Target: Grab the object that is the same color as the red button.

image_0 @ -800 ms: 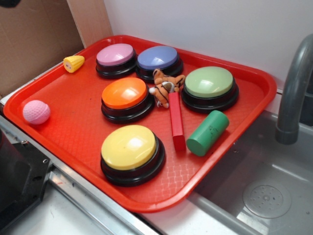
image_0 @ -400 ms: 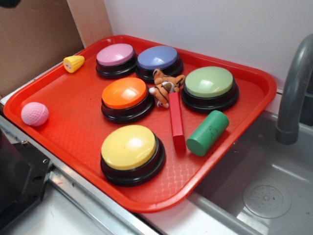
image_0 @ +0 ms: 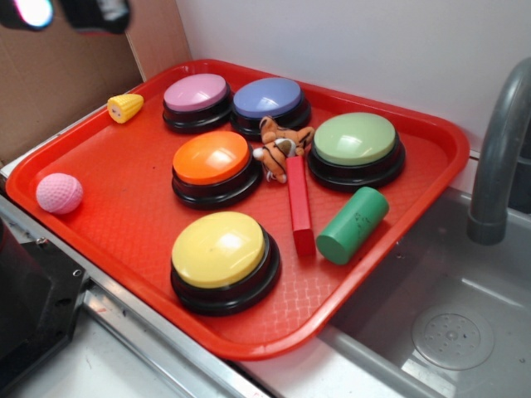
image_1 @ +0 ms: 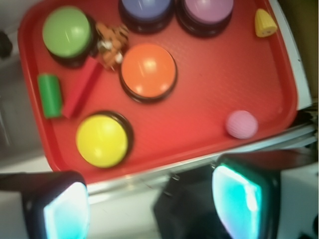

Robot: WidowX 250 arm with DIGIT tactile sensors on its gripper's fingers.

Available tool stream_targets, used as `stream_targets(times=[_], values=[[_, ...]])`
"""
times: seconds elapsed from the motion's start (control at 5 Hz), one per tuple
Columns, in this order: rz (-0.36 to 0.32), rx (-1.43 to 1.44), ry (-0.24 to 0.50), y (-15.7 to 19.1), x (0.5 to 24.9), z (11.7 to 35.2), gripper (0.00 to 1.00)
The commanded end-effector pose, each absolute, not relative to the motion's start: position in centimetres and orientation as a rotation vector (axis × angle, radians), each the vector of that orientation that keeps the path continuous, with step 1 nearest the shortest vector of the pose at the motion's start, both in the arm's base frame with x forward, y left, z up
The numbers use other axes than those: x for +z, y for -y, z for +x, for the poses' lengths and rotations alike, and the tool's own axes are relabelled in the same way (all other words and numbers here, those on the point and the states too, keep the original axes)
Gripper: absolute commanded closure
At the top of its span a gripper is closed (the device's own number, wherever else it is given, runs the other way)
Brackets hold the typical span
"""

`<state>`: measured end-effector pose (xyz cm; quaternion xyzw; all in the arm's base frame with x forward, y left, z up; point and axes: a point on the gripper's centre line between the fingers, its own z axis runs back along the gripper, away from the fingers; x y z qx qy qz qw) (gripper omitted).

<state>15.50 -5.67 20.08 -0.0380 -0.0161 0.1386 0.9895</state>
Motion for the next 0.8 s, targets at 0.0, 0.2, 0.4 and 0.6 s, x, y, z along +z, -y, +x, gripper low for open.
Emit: stream_targets(times=[0.0, 0.2, 0.4, 0.6], values=[[-0.031, 0.524, 0.096, 10.2, 14.9, 20.7, 0.00], [-0.004, 0.623, 0.124, 11.0, 12.0, 22.8, 0.00], [0.010, 0.746, 0.127, 11.2, 9.6, 23.7, 0.00], [0.044, 0.826, 0.166, 10.9, 7.7, 24.4, 0.00]])
